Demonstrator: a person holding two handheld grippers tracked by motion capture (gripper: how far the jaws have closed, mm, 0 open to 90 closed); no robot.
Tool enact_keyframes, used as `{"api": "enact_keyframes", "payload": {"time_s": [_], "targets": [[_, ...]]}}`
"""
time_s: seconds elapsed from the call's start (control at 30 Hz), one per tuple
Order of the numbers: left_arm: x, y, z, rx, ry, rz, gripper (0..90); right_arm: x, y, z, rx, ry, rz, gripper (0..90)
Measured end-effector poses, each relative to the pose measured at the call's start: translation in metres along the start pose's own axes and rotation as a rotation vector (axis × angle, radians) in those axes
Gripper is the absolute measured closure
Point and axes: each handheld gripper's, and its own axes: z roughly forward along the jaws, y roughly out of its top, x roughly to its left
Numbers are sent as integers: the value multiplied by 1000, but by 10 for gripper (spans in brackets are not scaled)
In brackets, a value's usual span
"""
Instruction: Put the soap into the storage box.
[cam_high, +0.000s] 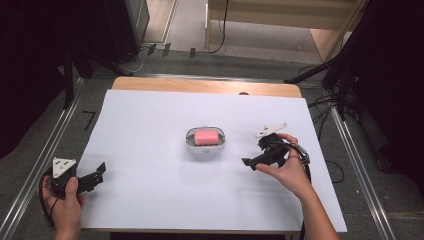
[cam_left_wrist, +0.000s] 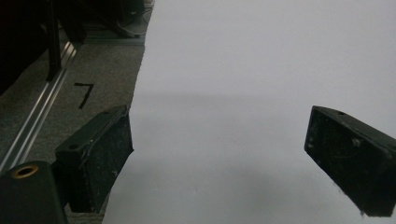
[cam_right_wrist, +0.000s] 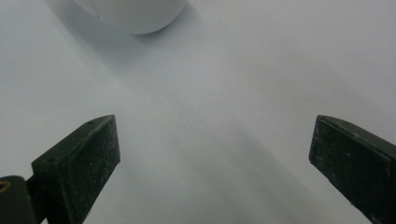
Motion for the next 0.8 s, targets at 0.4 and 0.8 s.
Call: {"api": "enact_keyframes", "payload": {"time_s": [0.4,0.8], "targets": [[0,0,0,0,2,4,82,-8,-26,-9,-18,-14,47,0],[-1,0,0,0,5,6,81,-15,-54,-19,-34,-39,94,0]]}}
